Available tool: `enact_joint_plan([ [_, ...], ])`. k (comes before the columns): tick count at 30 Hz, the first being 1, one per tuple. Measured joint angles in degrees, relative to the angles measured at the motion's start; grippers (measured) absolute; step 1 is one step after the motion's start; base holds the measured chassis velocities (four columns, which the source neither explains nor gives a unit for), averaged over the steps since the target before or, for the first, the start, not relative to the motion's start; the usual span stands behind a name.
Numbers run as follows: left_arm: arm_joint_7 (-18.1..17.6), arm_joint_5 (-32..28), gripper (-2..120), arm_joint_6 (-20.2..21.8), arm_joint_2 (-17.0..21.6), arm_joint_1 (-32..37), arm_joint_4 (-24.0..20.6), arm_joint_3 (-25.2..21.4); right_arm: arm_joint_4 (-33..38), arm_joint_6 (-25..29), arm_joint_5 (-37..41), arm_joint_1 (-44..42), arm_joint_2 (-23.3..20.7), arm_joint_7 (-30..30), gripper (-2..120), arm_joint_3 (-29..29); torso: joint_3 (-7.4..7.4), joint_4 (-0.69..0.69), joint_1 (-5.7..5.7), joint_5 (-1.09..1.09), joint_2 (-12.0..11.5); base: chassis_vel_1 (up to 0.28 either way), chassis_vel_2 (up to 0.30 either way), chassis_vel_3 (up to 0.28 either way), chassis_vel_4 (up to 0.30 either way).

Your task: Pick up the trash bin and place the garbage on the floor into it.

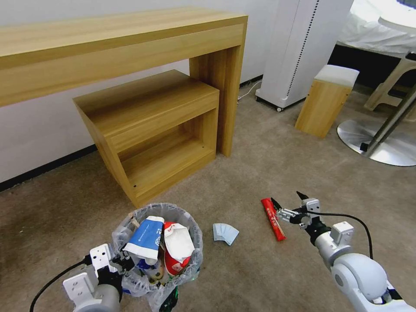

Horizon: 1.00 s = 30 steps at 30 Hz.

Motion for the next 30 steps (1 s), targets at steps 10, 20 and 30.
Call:
enact_joint_plan([
  [10,-0.02,0.00,0,0.02,0.03,0.00,-0.04,-0.01,-0.02,0.04,-0.03,-0.09,-0.03,-0.01,100,0.09,0.00,0.00,0.00,0.01,0.00,0.000,0.000,0.000,0.000],
  [20,-0.02,0.00,0,0.08,0.04,-0.02,-0.04,-0.01,-0.02,0.18,-0.03,-0.14,-0.07,0.00,100,0.22,0.00,0.00,0.00,0.01,0.00,0.000,0.000,0.000,0.000],
  [30,-0.03,-0.01,0,0.11,0.04,-0.03,-0.03,0.00,-0.02,0.23,-0.03,-0.15,-0.09,0.03,100,0.27,0.00,0.00,0.00,0.01,0.00,0.000,0.000,0.000,0.000],
])
